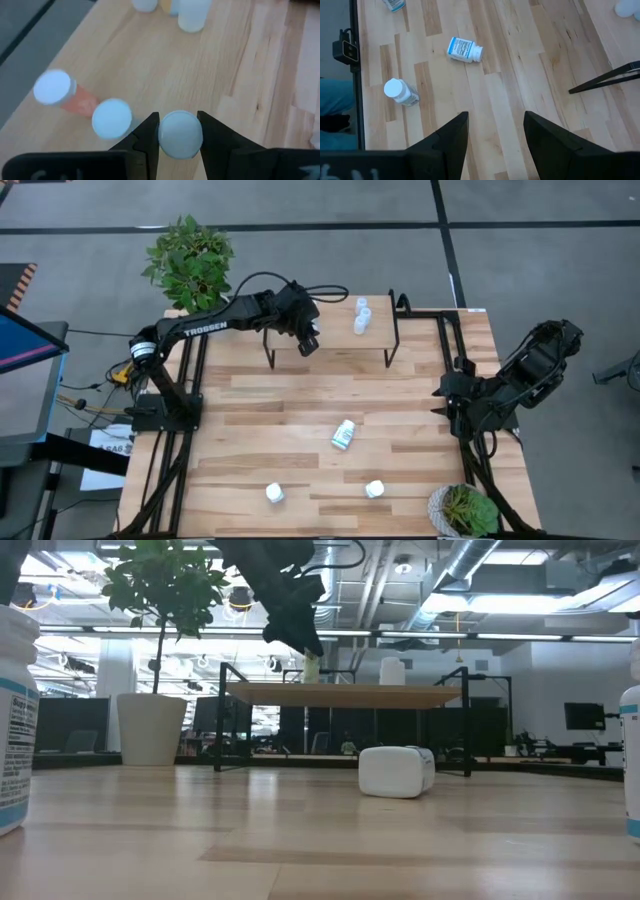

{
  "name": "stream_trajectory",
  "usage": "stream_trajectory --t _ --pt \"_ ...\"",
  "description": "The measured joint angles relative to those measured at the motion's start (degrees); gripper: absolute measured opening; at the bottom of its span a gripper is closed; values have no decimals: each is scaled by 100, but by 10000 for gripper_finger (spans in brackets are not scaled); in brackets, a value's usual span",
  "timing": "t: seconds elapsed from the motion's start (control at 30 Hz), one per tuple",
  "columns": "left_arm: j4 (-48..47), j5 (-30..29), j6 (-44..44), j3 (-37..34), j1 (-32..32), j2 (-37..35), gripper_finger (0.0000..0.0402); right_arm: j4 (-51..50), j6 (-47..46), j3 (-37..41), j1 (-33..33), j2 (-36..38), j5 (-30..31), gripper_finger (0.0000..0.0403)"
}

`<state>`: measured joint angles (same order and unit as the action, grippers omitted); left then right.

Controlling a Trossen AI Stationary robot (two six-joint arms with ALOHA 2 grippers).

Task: Pick and place medicine bottles onto shelf by color
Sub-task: Put the yellow pill bottle on the shelf, then adjust the white pill bottle on the shelf

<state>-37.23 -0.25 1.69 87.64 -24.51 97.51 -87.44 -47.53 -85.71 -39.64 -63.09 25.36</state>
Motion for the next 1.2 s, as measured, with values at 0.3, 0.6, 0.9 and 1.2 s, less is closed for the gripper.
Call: stream_trajectory --t 0.3,0.6,0.9,1.2 --pt "-77 -4 6 0 -2 5 89 0 0 0 0 -2 0 214" --pt "-58 -111 83 0 0 7 109 0 -2 0 0 -2 0 214" --pt "-60 -187 80 0 6 7 147 0 -4 0 0 -2 0 214" --pt "71 -168 61 0 13 7 171 0 -4 0 1 -1 -3 214"
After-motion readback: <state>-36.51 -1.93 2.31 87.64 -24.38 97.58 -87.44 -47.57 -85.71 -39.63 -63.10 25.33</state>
